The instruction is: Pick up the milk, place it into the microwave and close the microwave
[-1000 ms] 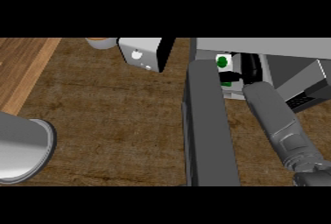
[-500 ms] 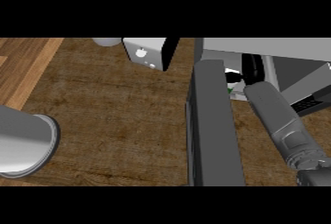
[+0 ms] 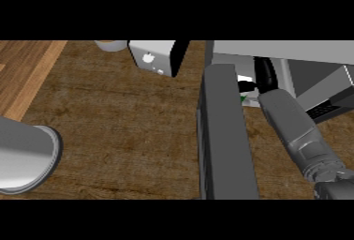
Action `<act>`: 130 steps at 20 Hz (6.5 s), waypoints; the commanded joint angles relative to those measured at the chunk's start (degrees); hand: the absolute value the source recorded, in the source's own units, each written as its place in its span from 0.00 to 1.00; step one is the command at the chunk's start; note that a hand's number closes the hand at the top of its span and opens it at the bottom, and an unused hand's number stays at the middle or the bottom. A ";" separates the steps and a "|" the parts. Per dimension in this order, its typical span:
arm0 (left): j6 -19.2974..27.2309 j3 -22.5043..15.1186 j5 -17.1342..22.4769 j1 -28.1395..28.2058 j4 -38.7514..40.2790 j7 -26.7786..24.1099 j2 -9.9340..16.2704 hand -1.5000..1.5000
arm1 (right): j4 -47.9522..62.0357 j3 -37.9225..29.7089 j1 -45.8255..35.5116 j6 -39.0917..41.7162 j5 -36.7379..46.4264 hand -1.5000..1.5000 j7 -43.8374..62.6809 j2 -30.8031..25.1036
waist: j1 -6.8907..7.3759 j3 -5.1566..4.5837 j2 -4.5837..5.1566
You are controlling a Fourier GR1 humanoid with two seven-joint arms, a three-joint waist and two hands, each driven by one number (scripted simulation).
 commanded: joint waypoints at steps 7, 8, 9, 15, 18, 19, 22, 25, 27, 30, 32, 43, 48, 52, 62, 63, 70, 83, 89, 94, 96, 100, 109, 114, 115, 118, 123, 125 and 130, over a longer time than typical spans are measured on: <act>1.46 -8.06 -6.15 -0.54 -1.82 2.14 -3.22 0.00 | 0.16 -2.95 1.36 11.77 -3.62 0.00 -5.15 -0.48 | -2.52 -0.12 -1.45; 0.63 -6.90 -6.15 -0.79 -1.25 1.59 -2.11 0.00 | 0.14 -3.63 4.30 10.70 -4.34 0.00 -8.49 1.63 | -2.25 -0.09 -1.27; -0.13 -6.13 -5.29 -0.58 -1.12 1.52 -1.57 0.00 | -0.20 -3.58 3.99 14.69 -4.52 0.00 -8.52 -0.71 | -3.07 -0.15 -1.70; 3.23 -10.36 -9.60 -2.32 -4.70 6.48 -3.67 0.00 | -1.26 -2.97 8.44 18.33 -5.25 0.00 -10.81 1.61 | -4.80 -0.23 -2.42; 6.10 -15.10 -14.89 -6.72 -2.29 8.19 -6.74 0.00 | -2.43 -3.17 12.34 19.80 -6.29 0.00 -13.63 2.76 | -5.81 -0.27 -2.71; 6.71 -17.52 -17.25 -6.93 -1.75 8.37 -7.48 0.00 | -3.10 -2.04 12.41 20.65 -5.67 0.00 -12.93 3.41 | -6.07 -0.29 -2.90; 7.69 -18.08 -17.74 -11.80 -1.25 12.20 -8.36 0.00 | -5.59 -1.93 15.82 23.37 -6.82 0.00 -14.65 2.88 | -6.69 -0.32 -3.03; 5.64 -15.82 -14.77 -11.84 -4.40 15.54 -5.57 0.00 | -8.70 -0.83 19.71 26.01 -7.56 0.00 -13.05 3.52 | -7.28 -0.37 -3.38; 6.59 -20.88 -19.54 -13.08 1.36 13.34 -7.74 0.00 | -10.83 -0.29 22.37 27.85 -7.97 0.00 -13.66 2.88 | -7.33 -0.38 -3.37; 6.32 -19.19 -17.28 -18.58 -0.51 21.48 -7.52 1.00 | -15.05 0.39 26.06 32.64 -9.31 0.00 -13.60 2.91 | -8.48 -0.43 -3.56; 6.91 -21.91 -20.00 -18.58 -2.13 25.57 -7.20 1.00 | -17.85 0.99 30.57 33.82 -9.78 0.00 -16.55 3.50 | -8.66 -0.41 -3.63; 8.95 -23.18 -28.58 -38.04 14.31 31.42 -12.85 1.00 | -45.72 3.82 52.46 39.45 -14.32 0.00 -10.55 0.19 | -8.73 -0.44 -3.31; 6.29 -25.05 -28.01 -48.42 23.91 35.34 -14.48 1.00 | -57.05 4.36 60.86 38.49 -15.99 0.00 -6.74 1.09 | -8.40 -0.42 -3.04; 1.98 -26.07 -31.28 -54.46 37.89 31.44 -13.54 1.00 | -59.89 3.15 63.40 40.80 -17.77 0.00 -6.98 -1.09 | -8.96 -0.43 -2.82; 15.95 -44.25 -14.79 -72.08 59.66 24.69 -14.54 1.00 | -72.18 1.21 68.46 49.67 -27.00 0.00 -3.81 -5.89 | -10.34 -0.49 -2.54; 17.23 -45.23 -13.19 -72.36 62.39 22.30 -14.54 1.00 | -71.59 0.63 67.50 50.82 -28.34 0.00 -2.60 -7.18 | -11.35 -0.54 -2.24; 33.86 -54.62 -7.78 -75.58 61.17 26.22 -14.54 1.00 | -77.93 1.97 66.55 51.43 -31.63 0.00 -2.52 -8.67 | -14.00 -0.59 -2.16; 47.01 -48.85 5.11 -84.06 60.09 18.23 -14.54 1.00 | -84.83 5.27 63.94 53.60 -37.71 0.00 5.19 -11.96 | -19.05 -1.04 -0.74; 47.67 -45.91 11.99 -88.62 61.87 16.42 -14.55 1.00 | -86.15 5.06 61.31 54.86 -41.82 0.00 8.88 -14.25 | -21.17 -0.95 0.31; 48.52 -42.78 16.72 -92.26 65.29 15.15 -14.55 1.00 | -87.33 4.85 60.87 55.93 -43.30 0.00 10.33 -16.16 | -22.68 -0.79 0.69; 48.91 -42.15 18.11 -94.19 66.91 15.97 -14.56 1.00 | -88.23 5.21 60.34 56.14 -44.03 0.00 11.56 -16.66 | -23.82 -0.80 0.87; 48.19 -40.25 20.51 -97.44 70.37 14.65 -14.56 1.00 | -87.95 4.66 58.84 55.71 -44.79 0.00 12.97 -17.66 | -23.61 -0.72 1.51; 45.88 -37.43 26.22 -100.30 72.91 9.38 -14.56 1.00 | -86.54 2.71 56.75 57.49 -48.16 0.00 14.82 -20.74 | -24.19 -0.72 2.27; 44.56 -38.14 28.23 -101.00 73.84 7.41 -14.56 1.00 | -85.67 1.98 55.15 57.48 -49.45 0.00 15.61 -21.58 | -24.12 -0.64 2.51; 45.07 -37.71 28.77 -101.76 74.05 7.60 -14.56 1.00 | -85.30 1.18 54.81 57.67 -49.81 0.00 16.01 -22.64 | -24.26 -0.63 2.29; 44.93 -38.43 29.79 -101.83 74.84 6.76 -14.56 1.00 | -84.58 0.63 53.79 57.80 -50.23 0.00 16.09 -23.31 | -24.15 -0.54 2.42; 44.53 -38.68 31.25 -101.96 75.96 4.74 -14.56 1.00 | -83.69 -0.07 53.40 58.21 -50.68 0.00 17.19 -24.86 | -24.72 -0.58 2.66; 45.25 -38.98 31.69 -102.41 76.01 4.15 -14.56 1.00 | -83.04 -0.99 52.42 58.36 -51.50 0.00 17.21 -25.66 | -25.01 -0.51 2.66; 44.35 -39.60 33.34 -102.01 76.84 2.62 -14.56 1.00 | -82.12 -2.11 51.32 58.70 -51.57 0.00 17.54 -27.54 | -25.00 -0.56 2.82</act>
